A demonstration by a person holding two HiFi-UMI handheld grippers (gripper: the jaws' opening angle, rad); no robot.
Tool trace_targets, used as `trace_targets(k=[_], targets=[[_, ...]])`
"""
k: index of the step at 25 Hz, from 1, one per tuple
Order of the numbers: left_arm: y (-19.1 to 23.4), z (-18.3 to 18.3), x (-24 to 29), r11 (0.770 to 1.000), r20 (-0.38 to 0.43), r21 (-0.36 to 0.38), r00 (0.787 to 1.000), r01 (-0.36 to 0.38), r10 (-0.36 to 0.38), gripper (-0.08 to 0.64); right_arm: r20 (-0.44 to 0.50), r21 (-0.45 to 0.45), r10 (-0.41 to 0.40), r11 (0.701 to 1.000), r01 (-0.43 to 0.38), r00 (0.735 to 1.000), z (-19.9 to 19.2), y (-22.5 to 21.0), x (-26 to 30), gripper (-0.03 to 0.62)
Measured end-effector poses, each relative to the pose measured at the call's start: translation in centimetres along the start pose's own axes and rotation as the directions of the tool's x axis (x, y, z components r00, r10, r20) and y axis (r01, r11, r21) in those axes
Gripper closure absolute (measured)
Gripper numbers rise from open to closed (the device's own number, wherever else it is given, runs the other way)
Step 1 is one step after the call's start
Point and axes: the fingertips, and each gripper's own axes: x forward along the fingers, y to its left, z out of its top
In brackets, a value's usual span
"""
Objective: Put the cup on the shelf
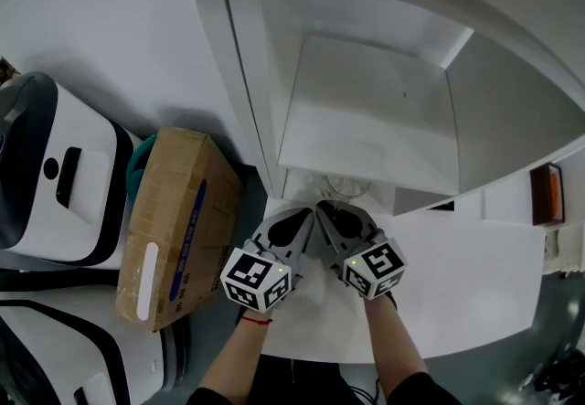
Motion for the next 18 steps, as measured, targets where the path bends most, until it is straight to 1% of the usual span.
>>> trace_targets(k=[5, 12, 18], targets=[[0.1, -0.1, 0.1, 1.0, -0.001, -0.002, 1.0, 0.001, -0.001, 0.551, -0.009, 0.005, -0.009, 1.0, 0.009, 1.0, -0.4, -0.3, 0.3, 0.578], [-0.1, -0.4, 0.3, 1.0, -0.005, -0.006, 1.0, 0.001, -0.001, 0.551, -0.045, -0.014, -0.029, 1.0, 0.028, 0.999, -1.1, -0.6, 0.4, 0.578], [-0.2, -0.6, 0.3, 1.0, -0.012, -0.006, 1.0, 0.004, -0.004, 0.551, -0.06, -0.019, -0.025, 1.0, 0.024, 0.998, -1.6, -0.6, 0.3, 0.577]])
